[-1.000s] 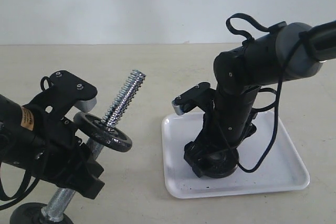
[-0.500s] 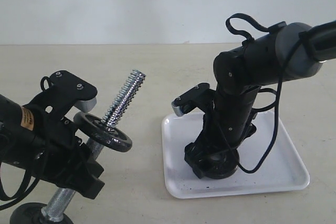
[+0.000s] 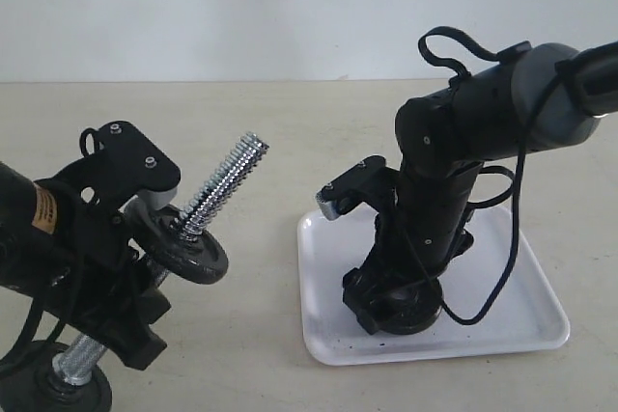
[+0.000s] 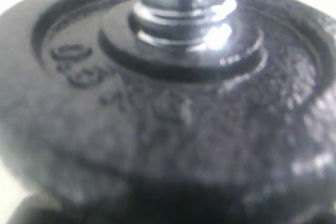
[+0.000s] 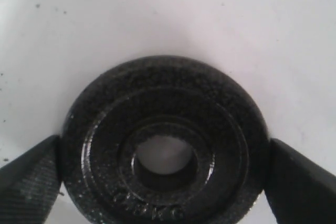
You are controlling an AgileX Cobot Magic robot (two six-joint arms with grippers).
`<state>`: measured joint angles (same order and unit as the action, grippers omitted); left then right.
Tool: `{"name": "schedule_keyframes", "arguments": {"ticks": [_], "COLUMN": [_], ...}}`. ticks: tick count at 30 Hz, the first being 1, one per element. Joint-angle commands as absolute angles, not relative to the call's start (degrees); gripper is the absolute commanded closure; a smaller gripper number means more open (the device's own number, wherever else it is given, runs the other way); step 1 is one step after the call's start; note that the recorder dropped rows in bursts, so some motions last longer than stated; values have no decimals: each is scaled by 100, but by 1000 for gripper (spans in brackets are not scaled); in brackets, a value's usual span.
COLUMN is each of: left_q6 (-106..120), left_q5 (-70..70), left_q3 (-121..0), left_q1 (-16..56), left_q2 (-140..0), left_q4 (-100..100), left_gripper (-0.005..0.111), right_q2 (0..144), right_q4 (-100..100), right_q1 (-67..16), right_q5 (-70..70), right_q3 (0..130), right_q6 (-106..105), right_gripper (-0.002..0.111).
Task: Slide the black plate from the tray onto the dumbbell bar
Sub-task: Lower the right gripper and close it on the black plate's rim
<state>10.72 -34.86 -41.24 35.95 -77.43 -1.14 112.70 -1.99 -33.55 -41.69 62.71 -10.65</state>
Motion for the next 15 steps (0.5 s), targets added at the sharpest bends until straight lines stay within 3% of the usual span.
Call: {"name": "schedule_keyframes", "arguments": {"ticks": [1,15], "left_q6": [1099,643], "left_q5": [-3245,-3913], "left_q3": [-4657,-4651], "left_q1": [3599,3599], "left_q2": [-7503,-7569], "left_q4": [0,826], "left_gripper": [102,102], "right_q2": [11353,11314], "right_q4": [-565,-694], "right_q1": [-3371,-3371], "right_q5": [-4603,-4437], "right_q3": [6010,6010], "right_q6": [-1126,-1364], "right_gripper": [108,108]}}
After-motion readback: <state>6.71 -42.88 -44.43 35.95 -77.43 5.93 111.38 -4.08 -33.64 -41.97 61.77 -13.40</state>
